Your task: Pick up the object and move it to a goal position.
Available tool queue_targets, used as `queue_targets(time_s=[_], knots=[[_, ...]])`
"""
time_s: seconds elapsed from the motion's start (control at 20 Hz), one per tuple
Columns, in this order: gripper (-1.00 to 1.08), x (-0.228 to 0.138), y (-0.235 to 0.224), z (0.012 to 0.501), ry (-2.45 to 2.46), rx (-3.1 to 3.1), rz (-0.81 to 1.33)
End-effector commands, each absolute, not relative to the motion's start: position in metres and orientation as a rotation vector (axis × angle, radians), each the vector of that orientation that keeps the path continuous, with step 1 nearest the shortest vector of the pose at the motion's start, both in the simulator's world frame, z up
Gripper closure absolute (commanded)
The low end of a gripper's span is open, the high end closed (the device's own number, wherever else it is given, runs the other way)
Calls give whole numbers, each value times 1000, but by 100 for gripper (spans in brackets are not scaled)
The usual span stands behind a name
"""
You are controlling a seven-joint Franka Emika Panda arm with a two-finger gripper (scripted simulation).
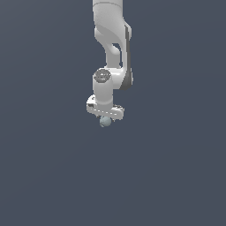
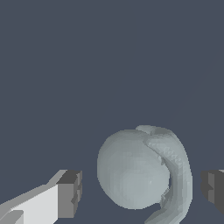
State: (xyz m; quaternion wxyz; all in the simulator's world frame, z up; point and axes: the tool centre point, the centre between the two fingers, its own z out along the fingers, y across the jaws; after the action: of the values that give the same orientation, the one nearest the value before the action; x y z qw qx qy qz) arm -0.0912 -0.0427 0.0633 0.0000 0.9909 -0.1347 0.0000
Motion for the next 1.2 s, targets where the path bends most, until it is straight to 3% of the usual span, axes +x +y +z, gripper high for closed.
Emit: queue_targets(time_s=[0.0,0.35,0.4,1.15], knots=[[-92,-92,-43,52,-425,3113,0],[-92,-91,-43,39,-426,3112,0],[108,-91,-43,39,-426,3112,0],[108,-86,-41,41,-425,3113,2]])
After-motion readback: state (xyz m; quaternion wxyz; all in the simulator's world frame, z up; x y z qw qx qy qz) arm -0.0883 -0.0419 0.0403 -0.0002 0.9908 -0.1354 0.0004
